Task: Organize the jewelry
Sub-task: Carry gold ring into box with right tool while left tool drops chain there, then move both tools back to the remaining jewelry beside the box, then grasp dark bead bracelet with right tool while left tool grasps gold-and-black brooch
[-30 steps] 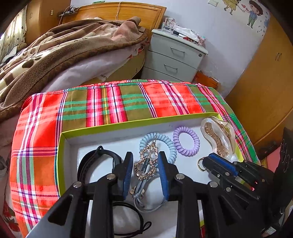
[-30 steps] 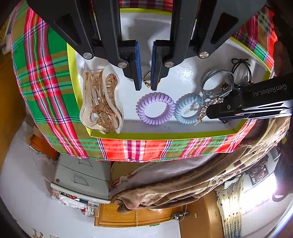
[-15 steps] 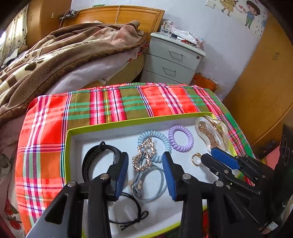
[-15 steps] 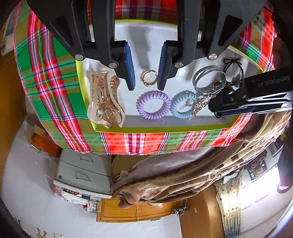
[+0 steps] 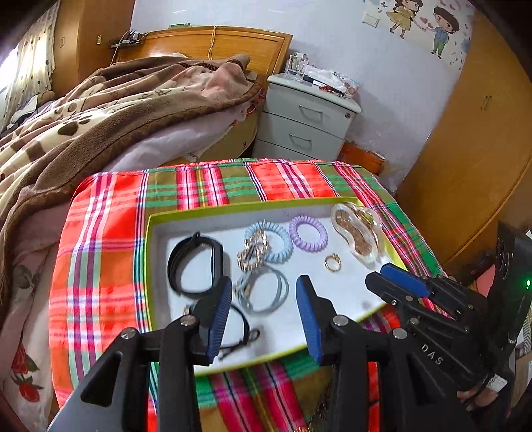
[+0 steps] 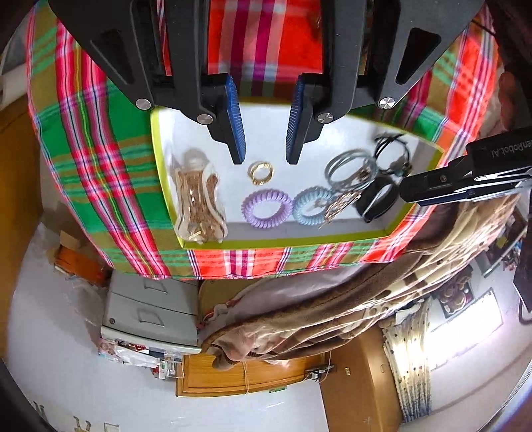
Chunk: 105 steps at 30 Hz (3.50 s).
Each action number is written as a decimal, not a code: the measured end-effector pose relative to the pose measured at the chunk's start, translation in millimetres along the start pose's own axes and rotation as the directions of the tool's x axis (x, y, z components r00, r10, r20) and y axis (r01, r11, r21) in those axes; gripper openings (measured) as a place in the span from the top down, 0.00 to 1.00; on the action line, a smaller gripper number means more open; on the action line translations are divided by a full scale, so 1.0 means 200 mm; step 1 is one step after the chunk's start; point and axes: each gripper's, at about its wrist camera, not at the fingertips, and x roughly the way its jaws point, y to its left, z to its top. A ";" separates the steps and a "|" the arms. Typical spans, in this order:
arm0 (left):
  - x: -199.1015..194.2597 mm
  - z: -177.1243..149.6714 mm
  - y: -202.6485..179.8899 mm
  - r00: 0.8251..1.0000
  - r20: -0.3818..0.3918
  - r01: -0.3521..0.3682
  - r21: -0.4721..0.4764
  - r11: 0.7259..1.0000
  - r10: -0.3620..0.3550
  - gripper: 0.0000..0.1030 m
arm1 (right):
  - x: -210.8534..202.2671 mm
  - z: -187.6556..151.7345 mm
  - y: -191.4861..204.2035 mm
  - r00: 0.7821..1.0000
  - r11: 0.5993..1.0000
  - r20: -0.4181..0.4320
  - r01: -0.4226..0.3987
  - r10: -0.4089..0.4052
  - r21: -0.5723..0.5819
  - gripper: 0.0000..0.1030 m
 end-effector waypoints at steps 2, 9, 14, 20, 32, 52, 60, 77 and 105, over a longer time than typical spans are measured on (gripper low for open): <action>-0.04 -0.04 0.00 1.000 0.003 0.005 -0.009 1.000 -0.005 0.59 | -0.03 -0.04 0.01 1.000 1.000 -0.008 -0.021 0.021 -0.005 0.75; -0.11 -0.19 0.03 1.000 -0.006 0.000 -0.034 0.999 0.000 0.59 | -0.12 -0.18 0.04 0.995 0.996 -0.035 -0.091 0.090 -0.012 0.75; -0.17 -0.30 0.06 1.000 -0.002 -0.003 -0.062 0.998 0.003 0.59 | -0.18 -0.28 0.07 0.988 0.990 -0.057 -0.143 0.142 -0.011 0.75; -0.18 -0.42 0.11 1.000 -0.023 -0.001 -0.101 0.995 -0.002 0.59 | -0.20 -0.39 0.16 0.972 0.971 -0.080 -0.226 0.220 -0.079 0.64; -0.19 -0.51 0.16 0.999 -0.041 -0.006 -0.129 0.992 0.000 0.59 | -0.12 -0.47 0.30 0.973 0.964 -0.139 -0.207 0.185 -0.166 0.64; -0.19 -0.55 0.16 0.998 -0.057 0.002 -0.142 0.990 -0.010 0.59 | -0.11 -0.47 0.31 0.988 0.974 -0.122 -0.113 0.091 -0.196 0.84; -0.17 -0.57 0.11 0.997 -0.077 0.021 -0.109 0.994 -0.029 0.59 | -0.21 -0.46 0.24 0.992 0.983 -0.050 -0.118 0.112 -0.138 0.85; -0.10 -0.63 -0.15 0.992 -0.127 0.021 0.082 0.996 -0.011 0.55 | -0.41 -0.37 0.11 0.989 0.993 0.102 -0.107 0.111 -0.043 0.86; -0.05 -0.61 -0.21 0.987 -0.108 -0.104 0.133 0.986 0.118 0.81 | -0.42 -0.38 0.06 0.985 0.993 0.126 -0.113 0.115 -0.022 0.86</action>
